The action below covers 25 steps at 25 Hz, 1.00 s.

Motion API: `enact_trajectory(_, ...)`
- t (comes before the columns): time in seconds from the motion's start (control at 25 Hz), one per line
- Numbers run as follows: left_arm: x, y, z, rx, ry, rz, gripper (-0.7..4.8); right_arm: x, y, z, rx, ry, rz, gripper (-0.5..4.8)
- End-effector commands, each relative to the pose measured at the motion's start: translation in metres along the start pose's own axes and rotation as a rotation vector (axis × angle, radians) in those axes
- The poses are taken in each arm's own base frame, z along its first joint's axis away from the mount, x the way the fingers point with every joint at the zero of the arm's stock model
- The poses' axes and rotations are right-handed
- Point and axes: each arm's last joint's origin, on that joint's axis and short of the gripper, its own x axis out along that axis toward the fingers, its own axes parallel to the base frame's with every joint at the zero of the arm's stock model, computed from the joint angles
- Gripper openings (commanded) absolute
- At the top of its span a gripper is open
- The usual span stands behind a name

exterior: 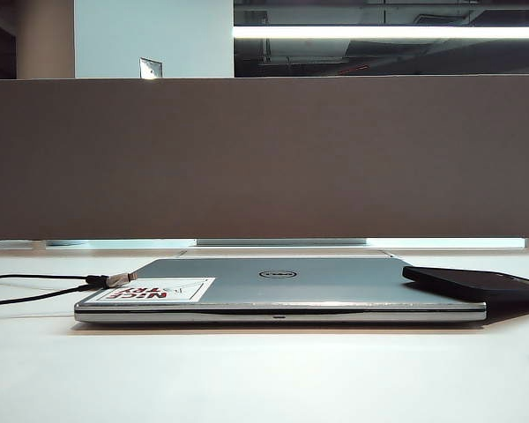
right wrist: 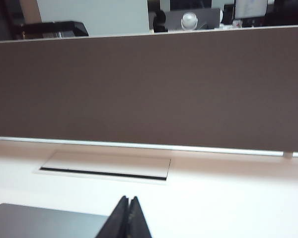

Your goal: Pick up the charging cable and the phone, plug the charging cable into the charging port on the phone, and finally place them back on the table.

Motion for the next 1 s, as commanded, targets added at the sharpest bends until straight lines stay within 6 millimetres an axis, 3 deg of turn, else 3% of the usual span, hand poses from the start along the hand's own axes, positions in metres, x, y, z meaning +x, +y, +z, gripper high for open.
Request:
enact_trajectory(0.04,0.013,-0.008,0.007,0.068,0.036,-0.055,-0.06,0.002,0.004,0.014,-0.002,-0.024,0.032,-0.06)
enact_trajectory(0.28,0.045,-0.029,0.009,0.182,0.12,-0.189,-0.07,0.004,0.015,0.014,0.001,0.002,0.13,-0.06)
enact_trajectory(0.6,0.083,-0.037,0.0,0.363,0.241,-0.227,-0.07,0.001,0.038,0.004,-0.052,0.092,0.291,-0.06)
enact_trajectory(0.88,0.093,-0.037,-0.015,0.43,0.315,-0.245,-0.06,-0.007,0.056,-0.006,-0.072,0.192,0.464,-0.06)
enact_trajectory(1.0,0.096,-0.045,-0.026,0.544,0.347,-0.313,-0.07,-0.01,0.061,-0.008,-0.08,0.208,0.506,-0.06)
